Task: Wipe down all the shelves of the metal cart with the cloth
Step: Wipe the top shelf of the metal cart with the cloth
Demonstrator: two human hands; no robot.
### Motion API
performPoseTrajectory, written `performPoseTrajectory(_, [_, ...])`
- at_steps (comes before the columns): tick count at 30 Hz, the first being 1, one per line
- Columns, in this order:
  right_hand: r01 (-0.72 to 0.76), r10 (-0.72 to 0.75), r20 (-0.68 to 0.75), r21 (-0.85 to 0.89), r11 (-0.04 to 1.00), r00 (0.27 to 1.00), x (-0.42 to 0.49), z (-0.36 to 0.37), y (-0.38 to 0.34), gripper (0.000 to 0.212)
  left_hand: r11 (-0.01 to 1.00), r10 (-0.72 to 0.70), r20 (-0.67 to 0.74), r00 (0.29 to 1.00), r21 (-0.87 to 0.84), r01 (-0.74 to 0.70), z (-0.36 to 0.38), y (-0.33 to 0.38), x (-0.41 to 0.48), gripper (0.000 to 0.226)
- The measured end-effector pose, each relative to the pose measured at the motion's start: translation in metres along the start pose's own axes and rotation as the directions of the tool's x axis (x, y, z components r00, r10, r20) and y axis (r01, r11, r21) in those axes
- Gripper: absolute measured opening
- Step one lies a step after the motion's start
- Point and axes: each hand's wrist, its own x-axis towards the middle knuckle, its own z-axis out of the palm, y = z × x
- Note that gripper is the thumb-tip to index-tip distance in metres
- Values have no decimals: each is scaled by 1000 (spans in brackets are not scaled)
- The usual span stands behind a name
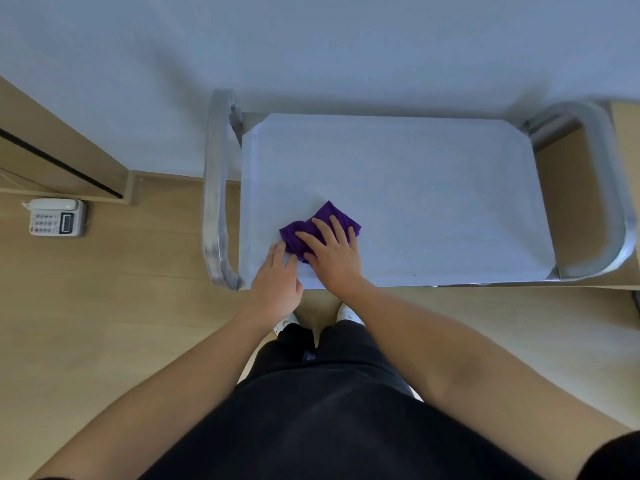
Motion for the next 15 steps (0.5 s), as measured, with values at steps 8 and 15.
performPoseTrajectory(8, [-139,138,-24,-7,990,990,-32,-10,70,44,983,174,40,984,51,-176,13,54,21,48])
performPoseTrajectory(15, [-378,378,-26,6,926,925,-71,-27,158,46,977,178,144,973,90,-192,26,88,37,46])
